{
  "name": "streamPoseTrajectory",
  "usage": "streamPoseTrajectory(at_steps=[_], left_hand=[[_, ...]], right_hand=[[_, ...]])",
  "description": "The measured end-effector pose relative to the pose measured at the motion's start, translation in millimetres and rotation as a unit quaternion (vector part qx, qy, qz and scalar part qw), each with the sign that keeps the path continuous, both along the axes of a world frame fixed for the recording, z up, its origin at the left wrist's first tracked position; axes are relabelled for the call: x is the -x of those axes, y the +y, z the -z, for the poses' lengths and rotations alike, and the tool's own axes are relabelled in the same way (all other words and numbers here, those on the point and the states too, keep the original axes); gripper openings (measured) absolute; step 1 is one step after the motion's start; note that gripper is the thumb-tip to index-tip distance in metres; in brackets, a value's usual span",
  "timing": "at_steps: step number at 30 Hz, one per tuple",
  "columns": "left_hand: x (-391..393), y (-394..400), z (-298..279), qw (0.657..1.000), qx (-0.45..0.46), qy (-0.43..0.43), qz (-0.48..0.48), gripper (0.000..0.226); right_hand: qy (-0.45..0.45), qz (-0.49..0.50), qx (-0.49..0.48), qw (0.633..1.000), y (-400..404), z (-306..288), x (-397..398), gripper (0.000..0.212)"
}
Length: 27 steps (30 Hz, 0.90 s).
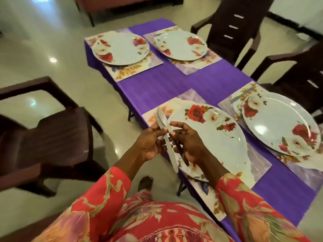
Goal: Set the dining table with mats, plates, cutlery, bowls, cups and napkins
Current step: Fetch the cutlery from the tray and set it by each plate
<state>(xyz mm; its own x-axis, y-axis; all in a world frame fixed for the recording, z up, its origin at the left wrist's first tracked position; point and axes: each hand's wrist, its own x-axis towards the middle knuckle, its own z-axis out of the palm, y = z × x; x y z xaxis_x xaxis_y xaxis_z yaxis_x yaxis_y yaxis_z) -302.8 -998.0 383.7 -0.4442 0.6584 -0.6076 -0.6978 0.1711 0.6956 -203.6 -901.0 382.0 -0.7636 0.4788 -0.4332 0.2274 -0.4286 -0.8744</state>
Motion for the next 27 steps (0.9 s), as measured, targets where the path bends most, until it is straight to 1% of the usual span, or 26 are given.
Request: streamPoseTrajectory(at_steps=[6,10,14,17,19,21,23,25,27], left_hand=[[36,61,-6,0.991,0.007,-0.005,0.131,0.015],[48,98,-9,0.979,0.010,-0.002,0.203,0.016],[45,127,-11,0.961,0.006,0.010,0.278,0.015],[39,140,-11,0.946,0.003,0.008,0.324,0.020],[32,145,-11,0.941,0.000,0.001,0.339,0.020],[23,149,-12,0.934,0.000,-0.005,0.356,0.020],[14,150,-12,0.928,0.007,-0.005,0.373,0.020],[7,149,-11,0.923,0.012,-0.006,0.385,0.017],[-2,148,-11,0.918,0.014,-0.006,0.396,0.015]], right_hand=[[-0.006,0.129,0.012,0.992,35,-6,8,0.028],[-0.035,0.262,-0.005,0.965,57,-3,-4,0.025],[-0.066,0.396,-0.027,0.916,66,3,-40,0.021],[-0.088,0.498,-0.045,0.862,62,14,-80,0.018],[-0.134,0.546,-0.070,0.824,57,22,-106,0.016],[-0.198,0.587,-0.076,0.781,48,33,-128,0.019],[-0.255,0.607,-0.072,0.749,41,49,-146,0.019],[-0.323,0.586,-0.075,0.740,36,73,-160,0.007],[-0.359,0.561,-0.074,0.742,33,94,-168,0.012]])
